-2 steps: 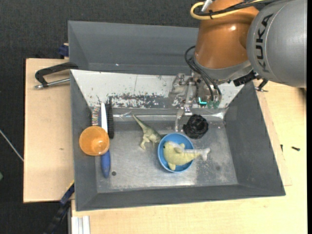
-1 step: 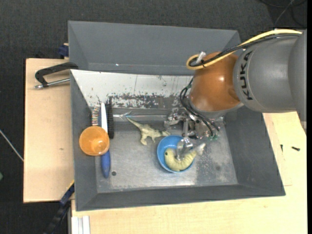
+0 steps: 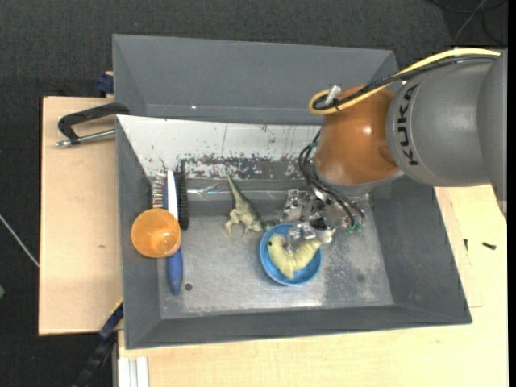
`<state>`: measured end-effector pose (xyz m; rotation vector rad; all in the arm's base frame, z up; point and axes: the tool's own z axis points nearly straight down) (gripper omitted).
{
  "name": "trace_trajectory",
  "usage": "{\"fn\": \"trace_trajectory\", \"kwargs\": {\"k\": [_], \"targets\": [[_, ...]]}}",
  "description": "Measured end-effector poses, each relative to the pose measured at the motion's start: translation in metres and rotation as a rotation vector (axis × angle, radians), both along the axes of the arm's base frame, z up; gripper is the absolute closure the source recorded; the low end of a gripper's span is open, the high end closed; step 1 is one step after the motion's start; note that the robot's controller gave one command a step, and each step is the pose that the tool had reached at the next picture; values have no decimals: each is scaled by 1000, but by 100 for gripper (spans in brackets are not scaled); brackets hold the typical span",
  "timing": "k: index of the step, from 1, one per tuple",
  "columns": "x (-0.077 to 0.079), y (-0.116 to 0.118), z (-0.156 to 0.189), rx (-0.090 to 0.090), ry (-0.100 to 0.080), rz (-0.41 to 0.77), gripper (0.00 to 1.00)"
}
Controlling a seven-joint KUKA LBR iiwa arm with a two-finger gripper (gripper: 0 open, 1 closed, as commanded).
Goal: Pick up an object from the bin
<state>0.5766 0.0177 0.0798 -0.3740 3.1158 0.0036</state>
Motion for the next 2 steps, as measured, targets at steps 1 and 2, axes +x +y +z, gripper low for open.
{"fn": "trace_trajectory", "kwargs": {"k": [1, 2], "targets": [[10, -1, 101, -1, -13, 24, 100], [15, -1, 154, -1, -10, 14, 100]]}}
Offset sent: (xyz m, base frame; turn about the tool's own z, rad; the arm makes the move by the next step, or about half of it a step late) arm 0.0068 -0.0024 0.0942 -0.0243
